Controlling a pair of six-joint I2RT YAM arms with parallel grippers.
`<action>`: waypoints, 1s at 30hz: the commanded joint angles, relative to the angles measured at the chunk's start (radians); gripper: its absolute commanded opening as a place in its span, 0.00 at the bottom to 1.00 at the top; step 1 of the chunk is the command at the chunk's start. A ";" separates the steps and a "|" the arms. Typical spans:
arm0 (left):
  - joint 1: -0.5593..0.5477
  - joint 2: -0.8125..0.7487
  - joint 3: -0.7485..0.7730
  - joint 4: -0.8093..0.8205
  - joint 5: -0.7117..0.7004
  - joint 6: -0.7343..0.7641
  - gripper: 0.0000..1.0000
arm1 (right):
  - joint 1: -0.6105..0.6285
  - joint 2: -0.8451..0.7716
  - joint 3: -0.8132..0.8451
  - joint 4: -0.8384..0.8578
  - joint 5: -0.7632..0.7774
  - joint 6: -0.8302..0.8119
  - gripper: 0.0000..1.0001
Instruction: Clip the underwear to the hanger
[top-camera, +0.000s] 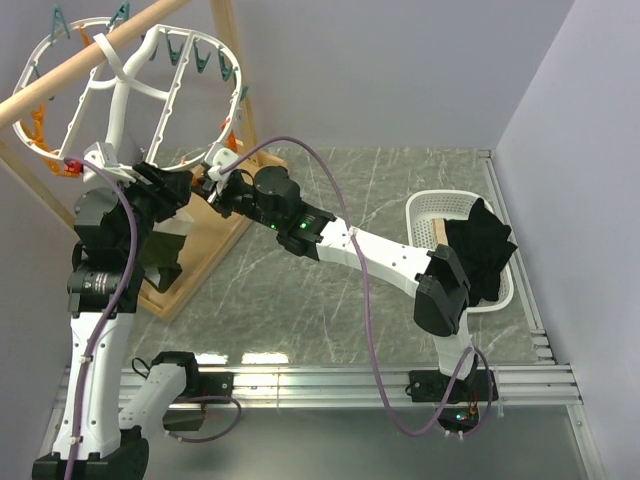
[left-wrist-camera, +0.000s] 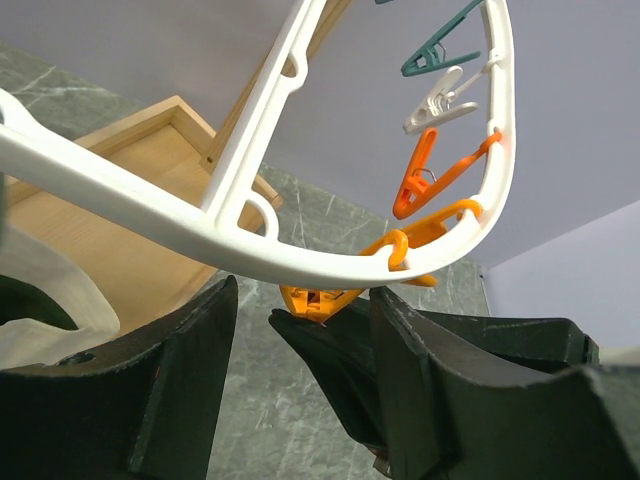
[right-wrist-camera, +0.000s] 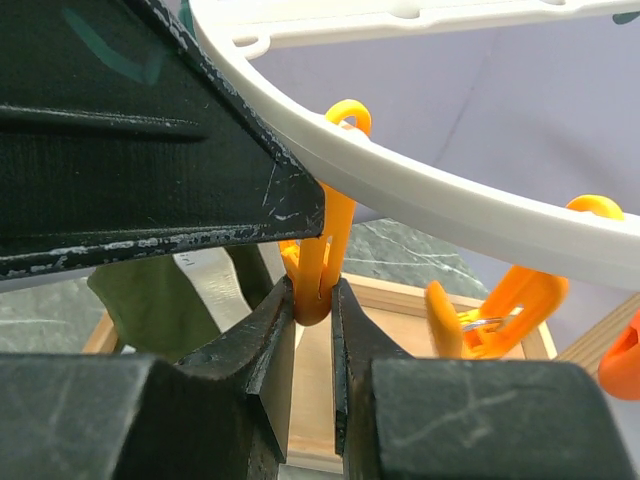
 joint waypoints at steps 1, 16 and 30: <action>0.010 -0.002 0.002 0.103 -0.023 -0.034 0.61 | 0.011 -0.032 0.044 0.038 0.033 -0.013 0.00; 0.010 -0.052 -0.087 0.223 -0.011 -0.007 0.58 | 0.029 -0.037 -0.024 0.104 0.043 0.023 0.00; 0.009 -0.012 -0.078 0.209 -0.037 -0.017 0.55 | 0.054 -0.008 0.028 0.067 0.088 -0.006 0.00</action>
